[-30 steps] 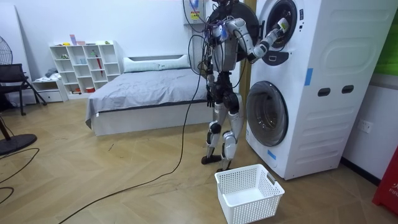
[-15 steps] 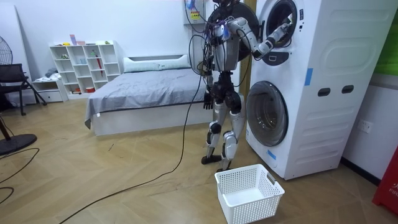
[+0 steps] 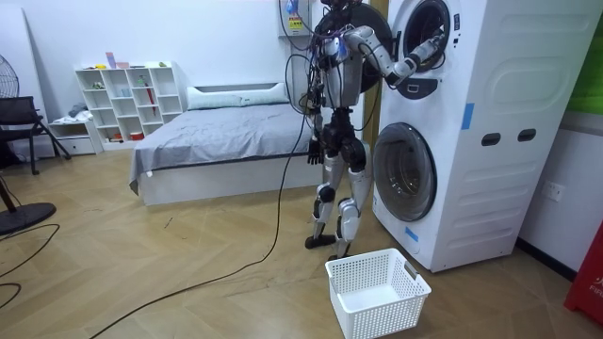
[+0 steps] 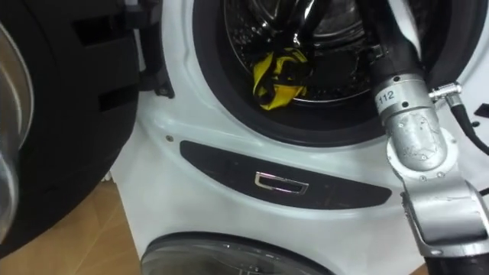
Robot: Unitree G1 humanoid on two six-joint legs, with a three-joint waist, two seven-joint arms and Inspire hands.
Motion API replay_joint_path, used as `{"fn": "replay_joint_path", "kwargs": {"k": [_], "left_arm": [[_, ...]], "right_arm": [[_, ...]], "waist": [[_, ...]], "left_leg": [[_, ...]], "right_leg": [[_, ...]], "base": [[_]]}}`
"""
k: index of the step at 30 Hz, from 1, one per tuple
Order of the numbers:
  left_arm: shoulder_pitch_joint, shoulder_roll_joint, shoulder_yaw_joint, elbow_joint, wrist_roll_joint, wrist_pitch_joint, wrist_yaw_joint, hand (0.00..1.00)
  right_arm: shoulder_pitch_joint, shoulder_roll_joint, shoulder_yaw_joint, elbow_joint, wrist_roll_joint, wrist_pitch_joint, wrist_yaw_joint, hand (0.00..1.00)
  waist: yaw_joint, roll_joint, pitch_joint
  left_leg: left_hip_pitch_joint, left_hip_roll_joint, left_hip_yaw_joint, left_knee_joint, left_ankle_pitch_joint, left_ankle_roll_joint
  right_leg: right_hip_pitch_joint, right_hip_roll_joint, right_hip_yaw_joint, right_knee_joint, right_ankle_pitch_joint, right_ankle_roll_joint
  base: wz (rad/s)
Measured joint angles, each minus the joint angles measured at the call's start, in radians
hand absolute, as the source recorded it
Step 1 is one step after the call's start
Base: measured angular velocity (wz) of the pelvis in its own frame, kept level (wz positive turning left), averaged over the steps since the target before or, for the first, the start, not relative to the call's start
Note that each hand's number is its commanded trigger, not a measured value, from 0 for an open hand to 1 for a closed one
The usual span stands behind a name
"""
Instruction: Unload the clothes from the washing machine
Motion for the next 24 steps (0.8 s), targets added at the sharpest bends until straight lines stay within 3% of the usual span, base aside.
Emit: {"fn": "replay_joint_path", "kwargs": {"k": [3, 7, 8, 11, 16, 24], "left_arm": [[-0.002, 0.003, -0.002, -0.005, 0.000, 0.001, 0.000, 0.00], [-0.012, 0.005, -0.005, -0.006, -0.003, 0.005, 0.000, 0.00], [-0.017, 0.005, -0.004, -0.006, -0.002, 0.007, 0.000, 0.00], [-0.017, 0.009, 0.000, -0.006, 0.001, 0.011, -0.005, 0.00], [-0.023, 0.021, 0.001, -0.006, 0.000, 0.019, -0.034, 0.00], [-0.039, 0.038, 0.000, 0.014, 0.000, 0.004, -0.067, 0.00]], "right_arm": [[-0.010, -0.005, 0.007, 0.025, -0.017, 0.014, 0.047, 0.00], [-0.019, -0.053, 0.049, 0.026, -0.019, 0.041, 0.110, 0.00], [-0.027, -0.064, 0.051, 0.027, -0.019, 0.054, 0.138, 0.00], [-0.068, -0.088, 0.054, 0.019, -0.042, 0.079, 0.198, 0.00], [-0.106, -0.093, 0.055, 0.009, -0.110, 0.089, 0.271, 0.00], [-0.106, -0.096, 0.081, -0.022, -0.216, 0.088, 0.409, 0.00]], "waist": [[0.003, -0.010, 0.0028], [0.015, -0.029, 0.0094], [0.021, -0.038, 0.0048], [0.024, -0.050, 0.0033], [0.026, -0.067, 0.0026], [0.036, -0.074, 0.0075]], "left_leg": [[0.001, -0.001, -0.010, 0.001, 0.000, 0.000], [0.001, -0.001, -0.011, 0.001, 0.001, -0.001], [-0.003, -0.002, -0.011, 0.000, 0.001, -0.001], [-0.004, -0.001, -0.010, -0.005, 0.001, -0.001], [0.001, 0.002, -0.008, -0.006, 0.001, -0.001], [0.017, 0.003, 0.007, -0.015, 0.000, -0.001]], "right_leg": [[0.004, 0.000, 0.000, -0.002, 0.000, 0.001], [0.003, 0.002, 0.007, -0.001, -0.001, -0.001], [-0.001, 0.001, 0.007, -0.001, -0.003, -0.002], [-0.007, 0.002, 0.007, -0.002, -0.005, -0.002], [-0.007, 0.004, 0.006, -0.002, -0.006, -0.002], [0.002, 0.008, 0.024, -0.001, -0.006, -0.002]], "base": [[0.03], [-0.02], [0.00], [0.00], [0.00], [-0.06]]}}
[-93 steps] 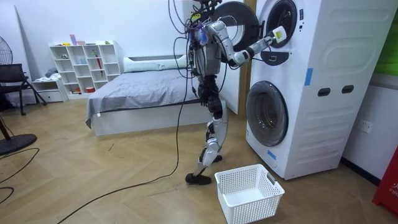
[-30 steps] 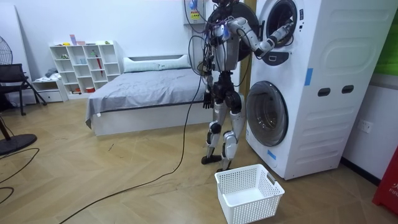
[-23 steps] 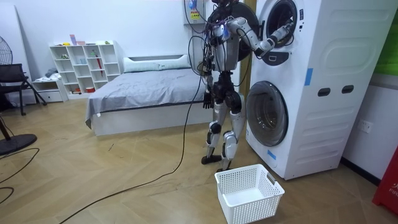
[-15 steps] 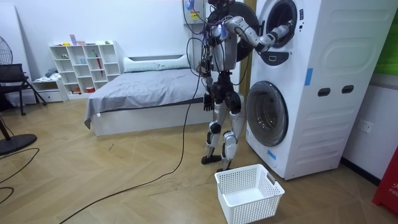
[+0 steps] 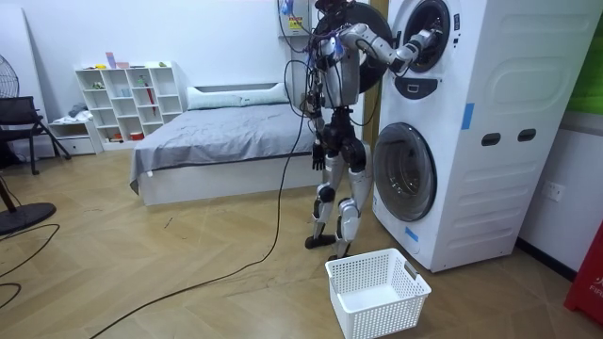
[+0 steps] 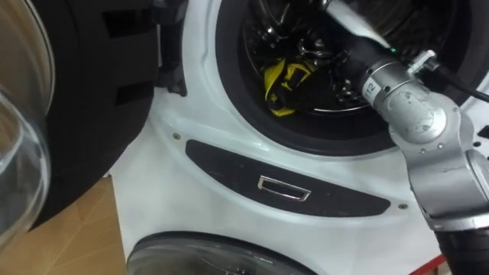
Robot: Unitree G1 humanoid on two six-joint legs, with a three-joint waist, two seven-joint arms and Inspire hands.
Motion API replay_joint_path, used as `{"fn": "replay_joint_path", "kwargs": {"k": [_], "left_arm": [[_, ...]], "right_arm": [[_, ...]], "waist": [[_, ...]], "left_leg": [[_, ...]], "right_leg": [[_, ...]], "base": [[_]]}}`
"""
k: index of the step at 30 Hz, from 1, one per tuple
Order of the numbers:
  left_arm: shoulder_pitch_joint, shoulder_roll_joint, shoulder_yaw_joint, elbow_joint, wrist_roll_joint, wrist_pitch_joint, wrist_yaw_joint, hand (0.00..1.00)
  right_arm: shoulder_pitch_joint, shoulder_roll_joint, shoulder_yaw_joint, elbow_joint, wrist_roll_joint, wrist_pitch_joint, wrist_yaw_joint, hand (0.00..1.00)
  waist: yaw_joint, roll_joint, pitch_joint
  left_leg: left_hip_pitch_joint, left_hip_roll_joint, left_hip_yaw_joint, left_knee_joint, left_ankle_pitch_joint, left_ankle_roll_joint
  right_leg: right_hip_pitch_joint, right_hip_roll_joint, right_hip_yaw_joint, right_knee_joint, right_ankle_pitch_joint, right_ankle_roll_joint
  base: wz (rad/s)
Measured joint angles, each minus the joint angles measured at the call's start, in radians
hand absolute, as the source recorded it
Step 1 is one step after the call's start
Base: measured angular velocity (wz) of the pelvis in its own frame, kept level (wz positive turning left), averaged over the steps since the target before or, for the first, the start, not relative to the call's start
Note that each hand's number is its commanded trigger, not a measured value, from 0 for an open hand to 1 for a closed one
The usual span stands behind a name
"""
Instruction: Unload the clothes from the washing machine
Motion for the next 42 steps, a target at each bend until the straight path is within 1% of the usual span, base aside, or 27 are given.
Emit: {"fn": "replay_joint_path", "kwargs": {"k": [4, 6, 8, 9, 11, 13, 14, 15, 16, 17, 19, 23, 24, 26, 29, 34, 40, 42], "left_arm": [[0.001, 0.000, 0.000, 0.002, 0.000, -0.003, -0.010, 0.00], [0.001, 0.004, 0.000, 0.002, 0.000, -0.003, -0.014, 0.00], [0.002, 0.008, 0.000, 0.002, 0.000, -0.003, -0.014, 0.00], [0.002, 0.010, 0.000, 0.001, 0.000, -0.003, -0.014, 0.00], [0.000, 0.015, 0.000, 0.001, 0.001, -0.002, -0.017, 0.00], [-0.002, 0.021, -0.001, 0.000, 0.001, -0.001, -0.020, 0.00], [-0.004, 0.024, -0.001, 0.001, 0.001, 0.002, -0.023, 0.00], [-0.004, 0.024, 0.000, 0.001, 0.001, 0.007, -0.024, 0.00], [-0.005, 0.024, 0.000, 0.001, 0.001, 0.010, -0.025, 0.00], [-0.007, 0.024, 0.000, 0.001, 0.001, 0.015, -0.026, 0.00], [-0.010, 0.024, 0.000, 0.000, 0.001, 0.018, -0.026, 0.00], [-0.011, 0.028, -0.005, 0.001, 0.001, 0.020, -0.023, 0.00], [-0.014, 0.031, -0.010, 0.001, 0.001, 0.020, -0.022, 0.00], [-0.019, 0.035, -0.020, 0.001, 0.001, 0.019, -0.019, 0.00], [-0.021, 0.047, -0.029, 0.002, 0.001, 0.019, -0.005, 0.00], [-0.027, 0.052, -0.029, 0.002, 0.001, 0.020, 0.014, 0.00], [-0.064, 0.054, -0.030, 0.010, 0.000, 0.018, 0.023, 0.00], [-0.066, 0.054, -0.030, 0.012, 0.000, 0.018, 0.024, 0.00]], "right_arm": [[0.000, -0.008, 0.000, -0.015, -0.039, 0.000, 0.058, 0.00], [0.000, -0.032, 0.016, -0.019, -0.057, 0.000, 0.096, 0.00], [-0.001, -0.047, 0.029, -0.024, -0.072, 0.001, 0.128, 0.00], [-0.001, -0.056, 0.035, -0.024, -0.076, 0.007, 0.151, 0.00], [-0.001, -0.060, 0.039, -0.016, -0.089, 0.022, 0.182, 0.00], [-0.001, -0.065, 0.053, 0.001, -0.107, 0.029, 0.208, 0.00], [-0.001, -0.071, 0.062, 0.005, -0.108, 0.037, 0.224, 0.24], [-0.001, -0.080, 0.071, 0.006, -0.112, 0.044, 0.240, 0.66], [-0.001, -0.085, 0.074, 0.007, -0.112, 0.045, 0.248, 0.93], [-0.001, -0.093, 0.074, 0.011, -0.113, 0.050, 0.262, 1.00], [-0.001, -0.103, 0.074, 0.012, -0.115, 0.062, 0.276, 1.00], [-0.005, -0.103, 0.068, 0.027, -0.158, 0.064, 0.270, 1.00], [-0.008, -0.103, 0.059, 0.034, -0.174, 0.065, 0.265, 1.00], [-0.017, -0.103, 0.051, 0.045, -0.195, 0.066, 0.259, 1.00], [-0.024, -0.105, 0.039, 0.046, -0.219, 0.080, 0.251, 1.00], [-0.022, -0.109, 0.042, 0.036, -0.229, 0.085, 0.249, 1.00], [-0.022, -0.113, 0.042, 0.026, -0.233, 0.090, 0.247, 1.00], [-0.020, -0.113, 0.044, 0.010, -0.239, 0.100, 0.247, 1.00]], "waist": [[0.003, 0.000, 0.0001], [0.013, -0.003, -0.0009], [0.015, -0.007, -0.0018], [0.014, -0.010, -0.0015], [0.014, -0.017, -0.0001], [0.015, -0.024, 0.0017], [0.016, -0.029, 0.0039], [0.016, -0.032, 0.0044], [0.017, -0.033, 0.0040], [0.017, -0.035, 0.0037], [0.022, -0.036, 0.0036], [0.031, -0.034, 0.0048], [0.039, -0.034, 0.0049], [0.045, -0.032, 0.0064], [0.050, -0.032, 0.0068], [0.053, -0.029, 0.0086], [0.061, -0.030, 0.0084], [0.060, -0.030, 0.0084]], "left_leg": [[0.000, 0.000, 0.001, -0.001, 0.000, 0.000], [0.000, 0.000, 0.000, -0.001, 0.000, 0.000], [0.000, 0.000, -0.002, 0.000, 0.000, 0.000], [0.000, 0.000, -0.005, 0.002, 0.000, 0.000], [0.000, -0.002, -0.010, 0.005, 0.000, 0.000], [0.000, -0.002, -0.012, 0.008, 0.000, 0.000], [0.000, -0.002, -0.012, 0.010, 0.000, 0.000], [0.000, -0.003, -0.013, 0.010, 0.000, 0.000], [0.000, -0.003, -0.014, 0.011, 0.000, 0.000], [0.000, -0.003, -0.016, 0.011, 0.000, 0.000], [0.000, -0.004, -0.019, 0.011, 0.000, 0.000], [0.010, -0.003, -0.023, 0.007, 0.000, 0.000], [0.012, -0.002, -0.026, 0.006, 0.000, 0.000], [0.015, -0.003, -0.031, 0.005, 0.000, 0.000], [0.015, -0.003, -0.043, 0.002, 0.000, 0.000], [0.016, -0.001, -0.044, -0.006, 0.000, 0.000], [0.016, -0.001, -0.041, -0.007, 0.000, 0.000], [0.016, 0.001, -0.033, -0.007, -0.001, -0.001]], "right_leg": [[0.000, 0.001, 0.002, 0.000, 0.000, 0.000], [0.000, 0.001, 0.001, 0.001, 0.000, 0.000], [0.000, 0.000, -0.005, 0.001, 0.000, 0.000], [0.003, -0.002, -0.014, 0.000, 0.000, 0.000], [0.006, -0.003, -0.020, 0.000, 0.000, 0.000], [0.009, -0.003, -0.020, 0.000, 0.000, 0.000], [0.010, -0.003, -0.019, 0.000, 0.000, 0.000], [0.011, -0.004, -0.019, 0.000, 0.000, 0.000], [0.011, -0.004, -0.019, 0.000, 0.000, 0.000], [0.012, -0.004, -0.019, -0.001, 0.000, 0.000], [0.014, -0.004, -0.020, -0.001, 0.000, 0.000], [0.025, -0.003, -0.020, -0.003, 0.000, 0.000], [0.027, -0.003, -0.020, -0.003, 0.000, 0.000], [0.033, -0.003, -0.019, -0.004, 0.000, 0.000], [0.039, -0.001, -0.018, -0.012, 0.000, 0.000], [0.038, 0.002, -0.019, -0.019, 0.000, 0.000], [0.037, 0.003, -0.019, -0.019, 0.000, 0.000], [0.035, 0.004, -0.017, -0.019, 0.000, 0.000]], "base": [[0.00], [0.00], [0.04], [0.07], [0.08], [0.03], [0.00], [0.00], [0.00], [0.05], [0.05], [0.04], [0.05], [0.13], [0.13], [0.00], [0.00], [-0.07]]}}
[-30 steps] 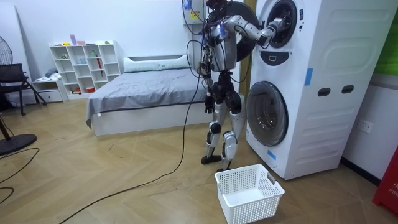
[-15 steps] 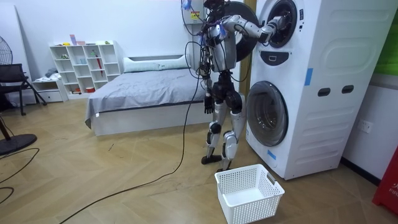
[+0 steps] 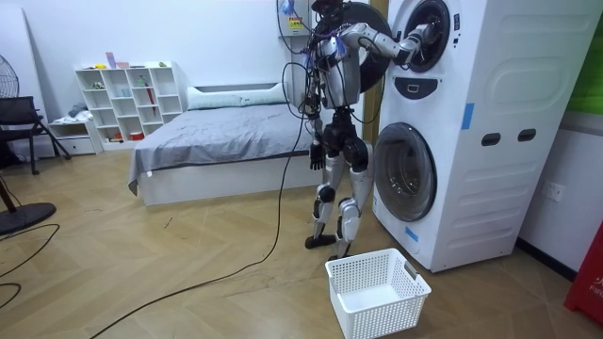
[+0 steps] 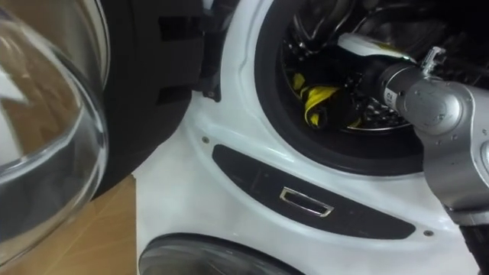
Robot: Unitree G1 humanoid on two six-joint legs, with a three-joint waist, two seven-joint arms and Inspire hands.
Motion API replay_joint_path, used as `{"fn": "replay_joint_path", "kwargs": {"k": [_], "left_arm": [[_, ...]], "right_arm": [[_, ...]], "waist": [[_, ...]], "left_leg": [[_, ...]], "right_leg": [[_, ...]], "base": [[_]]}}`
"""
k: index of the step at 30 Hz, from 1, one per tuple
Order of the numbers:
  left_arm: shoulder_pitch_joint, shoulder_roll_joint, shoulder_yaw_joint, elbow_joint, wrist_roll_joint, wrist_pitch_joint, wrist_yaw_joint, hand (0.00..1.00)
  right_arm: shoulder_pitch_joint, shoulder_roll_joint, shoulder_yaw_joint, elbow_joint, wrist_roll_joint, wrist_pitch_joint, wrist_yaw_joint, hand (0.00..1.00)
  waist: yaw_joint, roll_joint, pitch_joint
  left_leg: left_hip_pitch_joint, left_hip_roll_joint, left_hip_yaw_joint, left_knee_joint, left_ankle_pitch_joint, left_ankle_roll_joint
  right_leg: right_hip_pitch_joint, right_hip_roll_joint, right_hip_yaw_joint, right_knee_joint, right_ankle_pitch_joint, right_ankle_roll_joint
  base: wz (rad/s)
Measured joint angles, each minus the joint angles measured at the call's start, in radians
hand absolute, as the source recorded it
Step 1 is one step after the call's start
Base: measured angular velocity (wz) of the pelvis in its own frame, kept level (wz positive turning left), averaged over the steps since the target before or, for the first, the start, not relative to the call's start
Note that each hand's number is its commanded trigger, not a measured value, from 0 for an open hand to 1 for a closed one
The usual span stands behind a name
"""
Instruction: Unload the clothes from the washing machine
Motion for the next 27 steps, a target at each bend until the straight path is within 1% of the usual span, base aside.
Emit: {"fn": "replay_joint_path", "kwargs": {"k": [4, 7, 10, 11, 12, 13, 14, 15, 16, 18, 19, 20, 21, 23, 24, 25, 26, 27], "left_arm": [[0.008, -0.001, 0.000, 0.009, -0.007, -0.002, 0.010, 0.00], [0.022, -0.002, -0.002, 0.010, -0.019, -0.006, 0.034, 0.00], [0.036, -0.007, 0.001, 0.011, -0.017, -0.017, 0.053, 0.00], [0.053, -0.013, 0.004, 0.015, -0.017, -0.026, 0.055, 0.00], [0.059, -0.021, 0.008, 0.020, -0.017, -0.033, 0.063, 0.00], [0.069, -0.025, 0.009, 0.021, -0.018, -0.037, 0.068, 0.00], [0.088, -0.032, 0.014, 0.030, -0.018, -0.044, 0.073, 0.00], [0.090, -0.040, 0.027, 0.034, -0.017, -0.047, 0.074, 0.00], [0.092, -0.044, 0.034, 0.034, -0.017, -0.049, 0.075, 0.00], [0.110, -0.057, 0.051, 0.034, -0.018, -0.066, 0.086, 0.00], [0.113, -0.058, 0.059, 0.034, -0.018, -0.073, 0.089, 0.00], [0.118, -0.060, 0.083, 0.035, -0.018, -0.085, 0.095, 0.00], [0.129, -0.062, 0.084, 0.035, -0.019, -0.098, 0.105, 0.00], [0.144, -0.068, 0.084, 0.037, -0.019, -0.113, 0.111, 0.00], [0.150, -0.073, 0.090, 0.041, -0.019, -0.119, 0.111, 0.00], [0.151, -0.074, 0.093, 0.043, -0.020, -0.120, 0.111, 0.00], [0.149, -0.074, 0.094, 0.049, -0.019, -0.130, 0.112, 0.00], [0.151, -0.078, 0.094, 0.051, -0.018, -0.140, 0.114, 0.00]], "right_arm": [[0.002, 0.000, 0.000, -0.039, -0.001, 0.008, 0.000, 1.00], [0.002, 0.000, 0.002, -0.079, -0.003, 0.008, -0.001, 1.00], [0.002, 0.000, -0.001, -0.150, -0.007, 0.008, -0.011, 1.00], [0.002, 0.000, -0.009, -0.186, -0.005, 0.007, -0.009, 1.00], [0.002, 0.000, -0.015, -0.230, 0.014, 0.006, -0.010, 1.00], [0.002, 0.000, -0.016, -0.255, 0.029, 0.005, -0.010, 1.00], [0.010, 0.000, -0.025, -0.313, 0.070, -0.004, -0.013, 1.00], [0.057, 0.000, -0.072, -0.388, 0.124, -0.027, -0.033, 1.00], [0.087, 0.000, -0.096, -0.424, 0.152, -0.041, -0.049, 1.00], [0.192, 0.001, -0.152, -0.542, 0.226, -0.083, -0.095, 1.00], [0.218, 0.001, -0.169, -0.565, 0.239, -0.095, -0.104, 1.00], [0.271, 0.001, -0.220, -0.602, 0.282, -0.127, -0.120, 1.00], [0.315, 0.002, -0.268, -0.614, 0.330, -0.152, -0.142, 1.00], [0.368, 0.009, -0.328, -0.618, 0.378, -0.171, -0.185, 1.00], [0.390, 0.011, -0.342, -0.616, 0.387, -0.191, -0.206, 1.00], [0.400, 0.012, -0.342, -0.622, 0.390, -0.209, -0.208, 1.00], [0.435, 0.014, -0.343, -0.646, 0.392, -0.238, -0.225, 1.00], [0.472, 0.020, -0.363, -0.651, 0.408, -0.264, -0.262, 1.00]], "waist": [[0.008, 0.000, -0.0001], [0.000, 0.002, 0.0007], [-0.031, 0.003, -0.0021], [-0.043, 0.007, -0.0034], [-0.056, 0.017, -0.0034], [-0.062, 0.020, -0.0052], [-0.080, 0.033, -0.0087], [-0.100, 0.044, -0.0080], [-0.103, 0.051, -0.0079], [-0.113, 0.069, -0.0150], [-0.121, 0.070, -0.0147], [-0.140, 0.075, -0.0118], [-0.165, 0.079, -0.0092], [-0.180, 0.083, -0.0067], [-0.183, 0.084, -0.0058], [-0.185, 0.083, -0.0063], [-0.196, 0.081, -0.0077], [-0.216, 0.081, -0.0077]], "left_leg": [[-0.001, 0.005, 0.019, -0.002, -0.002, -0.002], [-0.002, 0.008, 0.029, -0.002, -0.002, -0.002], [-0.014, 0.008, 0.044, -0.003, -0.001, -0.002], [-0.017, 0.008, 0.052, 0.000, -0.001, -0.002], [-0.016, 0.007, 0.067, 0.004, -0.001, -0.002], [-0.017, 0.007, 0.070, 0.004, -0.001, -0.002], [-0.015, 0.010, 0.074, 0.004, -0.001, -0.002], [-0.004, 0.011, 0.077, 0.004, -0.001, -0.002], [0.001, 0.011, 0.079, 0.004, -0.001, -0.002], [0.019, 0.014, 0.103, 0.002, -0.001, -0.002], [0.020, 0.016, 0.103, 0.002, -0.001, -0.002], [0.021, 0.017, 0.104, 0.002, -0.001, -0.002], [0.029, 0.017, 0.108, 0.001, -0.001, -0.002], [0.044, 0.021, 0.139, -0.002, -0.001, -0.002], [0.053, 0.023, 0.152, -0.005, -0.001, -0.002], [0.054, 0.023, 0.156, -0.005, -0.001, -0.003], [0.051, 0.026, 0.158, -0.005, -0.002, -0.004], [0.050, 0.029, 0.158, -0.005, -0.006, -0.010]], "right_leg": [[-0.010, 0.005, 0.013, 0.000, 0.000, 0.000], [-0.019, 0.008, 0.028, 0.001, 0.000, 0.000], [-0.038, 0.008, 0.040, 0.003, 0.000, 0.000], [-0.043, 0.008, 0.047, 0.003, 0.000, 0.000], [-0.046, 0.008, 0.061, 0.003, 0.000, 0.000], [-0.046, 0.008, 0.066, 0.003, 0.000, 0.000], [-0.043, 0.008, 0.070, 0.001, 0.000, 0.000], [-0.037, 0.008, 0.076, 0.001, 0.000, 0.000], [-0.033, 0.008, 0.083, 0.001, 0.000, 0.000], [-0.022, 0.010, 0.114, 0.001, 0.000, 0.000], [-0.021, 0.010, 0.116, 0.000, 0.000, 0.000], [-0.017, 0.010, 0.118, -0.001, 0.000, 0.000], [-0.011, 0.011, 0.129, 0.000, 0.000, 0.000], [-0.006, 0.015, 0.150, 0.001, 0.000, 0.000], [-0.004, 0.021, 0.168, 0.001, 0.000, 0.000], [-0.005, 0.021, 0.170, 0.001, 0.000, 0.000], [-0.008, 0.023, 0.170, 0.001, 0.000, 0.000], [-0.007, 0.025, 0.171, 0.002, 0.000, 0.000]], "base": [[-0.14], [-0.11], [-0.13], [-0.19], [-0.24], [-0.24], [-0.09], [0.00], [-0.04], [-0.28], [-0.22], [0.00], [0.04], [-0.33], [-0.51], [-0.30], [0.04], [0.20]]}}
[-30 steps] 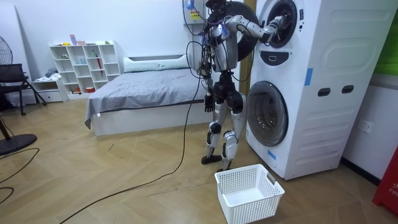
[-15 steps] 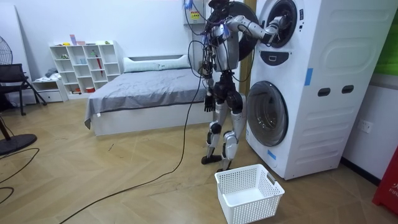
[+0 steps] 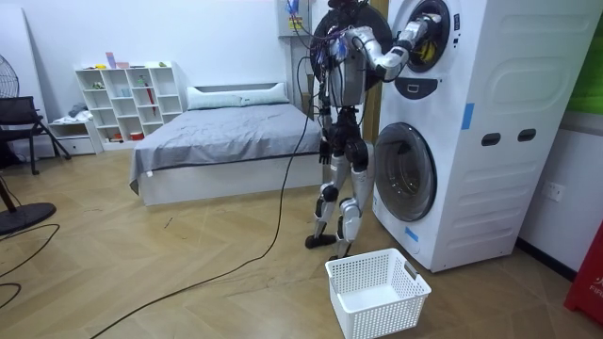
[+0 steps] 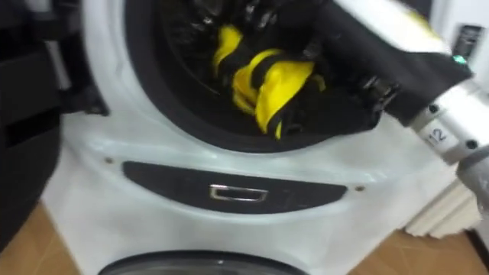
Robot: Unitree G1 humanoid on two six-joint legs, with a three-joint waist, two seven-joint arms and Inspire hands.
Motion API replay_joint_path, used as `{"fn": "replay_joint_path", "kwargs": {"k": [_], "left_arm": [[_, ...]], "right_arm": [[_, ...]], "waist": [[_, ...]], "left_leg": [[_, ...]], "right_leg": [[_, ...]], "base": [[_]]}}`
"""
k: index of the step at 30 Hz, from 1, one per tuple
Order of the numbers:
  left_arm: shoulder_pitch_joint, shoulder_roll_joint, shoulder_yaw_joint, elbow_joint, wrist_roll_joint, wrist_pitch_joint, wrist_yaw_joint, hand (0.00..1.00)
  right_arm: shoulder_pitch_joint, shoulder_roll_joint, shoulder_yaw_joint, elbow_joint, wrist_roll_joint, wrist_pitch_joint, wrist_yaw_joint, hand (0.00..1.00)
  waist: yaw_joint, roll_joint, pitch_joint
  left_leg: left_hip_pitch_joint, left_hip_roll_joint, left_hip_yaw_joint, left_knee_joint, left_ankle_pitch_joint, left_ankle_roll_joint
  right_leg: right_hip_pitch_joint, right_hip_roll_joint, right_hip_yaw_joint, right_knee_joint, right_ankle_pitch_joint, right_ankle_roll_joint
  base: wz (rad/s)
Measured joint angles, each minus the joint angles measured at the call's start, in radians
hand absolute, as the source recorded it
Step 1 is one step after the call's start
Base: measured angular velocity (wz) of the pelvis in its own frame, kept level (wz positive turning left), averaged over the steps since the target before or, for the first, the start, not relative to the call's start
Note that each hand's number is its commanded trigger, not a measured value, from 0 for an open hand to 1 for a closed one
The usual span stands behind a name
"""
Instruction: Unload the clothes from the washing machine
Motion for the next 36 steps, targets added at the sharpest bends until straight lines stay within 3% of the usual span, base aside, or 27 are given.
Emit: {"fn": "replay_joint_path", "kwargs": {"k": [3, 7, 8, 9, 12, 14, 17, 19, 25, 27, 32, 33, 36], "left_arm": [[0.011, -0.018, 0.011, -0.004, 0.001, -0.019, 0.001, 0.00], [0.037, -0.029, 0.031, -0.005, 0.006, -0.020, 0.001, 0.00], [0.040, -0.032, 0.044, -0.005, 0.010, -0.019, 0.001, 0.00], [0.046, -0.033, 0.055, -0.005, 0.010, -0.019, 0.003, 0.00], [0.054, -0.032, 0.067, -0.005, 0.010, -0.019, 0.009, 0.00], [0.049, -0.031, 0.073, -0.006, 0.010, -0.019, 0.016, 0.00], [0.043, -0.029, 0.076, -0.025, 0.011, -0.019, 0.014, 0.00], [0.045, -0.025, 0.074, -0.022, 0.003, -0.017, 0.014, 0.00], [0.003, 0.005, 0.013, -0.015, -0.037, -0.014, 0.017, 0.00], [-0.010, 0.010, 0.002, -0.025, -0.039, -0.014, 0.017, 0.00], [-0.067, 0.029, -0.042, -0.045, -0.039, -0.012, 0.013, 0.00], [-0.076, 0.033, -0.062, -0.044, -0.039, -0.012, 0.013, 0.00], [-0.102, 0.032, -0.157, -0.041, -0.051, -0.012, 0.016, 0.00]], "right_arm": [[0.119, 0.013, -0.095, -0.005, 0.042, -0.070, -0.075, 1.00], [0.218, 0.081, -0.241, 0.028, 0.083, -0.090, -0.202, 1.00], [0.252, 0.106, -0.276, 0.038, 0.102, -0.104, -0.226, 1.00], [0.277, 0.136, -0.278, 0.036, 0.110, -0.116, -0.242, 1.00], [0.321, 0.144, -0.284, 0.047, 0.119, -0.135, -0.303, 1.00], [0.350, 0.147, -0.310, 0.082, 0.119, -0.133, -0.356, 1.00], [0.405, 0.152, -0.389, 0.149, 0.117, -0.101, -0.454, 1.00], [0.418, 0.153, -0.408, 0.202, 0.112, -0.084, -0.506, 1.00], [0.418, 0.186, -0.428, 0.330, 0.136, -0.042, -0.640, 1.00], [0.418, 0.190, -0.415, 0.357, 0.145, -0.033, -0.655, 1.00], [0.428, 0.210, -0.331, 0.410, 0.167, -0.009, -0.668, 1.00], [0.434, 0.230, -0.307, 0.425, 0.173, -0.003, -0.667, 1.00], [0.440, 0.244, -0.256, 0.503, 0.235, 0.002, -0.661, 1.00]], "waist": [[-0.016, 0.000, 0.0003], [-0.032, 0.007, -0.0009], [-0.050, 0.023, -0.0009], [-0.051, 0.028, -0.0069], [-0.076, 0.039, -0.0065], [-0.080, 0.038, -0.0063], [-0.090, 0.035, -0.0063], [-0.123, 0.034, -0.0049], [-0.182, 0.044, 0.0007], [-0.184, 0.045, 0.0049], [-0.187, 0.043, 0.0048], [-0.188, 0.049, 0.0084], [-0.192, 0.061, 0.0078]], "left_leg": [[0.001, 0.000, 0.008, 0.000, 0.000, -0.001], [-0.001, 0.003, 0.025, 0.000, -0.011, 0.001], [-0.005, 0.013, 0.027, -0.002, -0.032, 0.002], [-0.001, 0.015, 0.047, 0.001, -0.033, 0.001], [0.007, 0.016, 0.074, 0.002, -0.034, 0.001], [0.015, 0.018, 0.090, 0.000, -0.035, 0.001], [0.011, 0.019, 0.130, -0.001, -0.036, -0.001], [0.010, 0.020, 0.155, -0.002, -0.037, -0.002], [0.013, 0.030, 0.291, -0.008, -0.046, -0.013], [0.018, 0.036, 0.335, -0.008, -0.051, -0.018], [0.017, 0.039, 0.407, -0.009, -0.058, -0.027], [0.013, 0.040, 0.410, -0.009, -0.058, -0.028], [-0.001, 0.041, 0.409, -0.007, -0.061, -0.028]], "right_leg": [[-0.004, 0.001, 0.026, 0.000, 0.000, 0.000], [-0.011, 0.003, 0.033, 0.000, 0.000, 0.000], [-0.014, 0.013, 0.033, 0.002, 0.000, 0.000], [-0.018, 0.017, 0.049, 0.009, 0.001, 0.001], [-0.023, 0.021, 0.057, 0.022, 0.001, 0.001], [-0.025, 0.025, 0.077, 0.028, 0.002, 0.000], [-0.053, 0.034, 0.122, 0.046, 0.005, 0.000], [-0.068, 0.039, 0.142, 0.055, 0.006, 0.000], [-0.128, 0.080, 0.244, 0.077, 0.031, -0.003], [-0.147, 0.086, 0.240, 0.091, 0.035, -0.005], [-0.179, 0.104, 0.266, 0.106, 0.041, -0.008], [-0.183, 0.105, 0.266, 0.105, 0.042, -0.009], [-0.199, 0.107, 0.272, 0.102, 0.046, -0.008]], "base": [[0.07], [-0.11], [-0.07], [-0.23], [-0.28], [-0.30], [-0.38], [-0.43], [-0.68], [-0.67], [-0.46], [-0.19], [-0.02]]}}
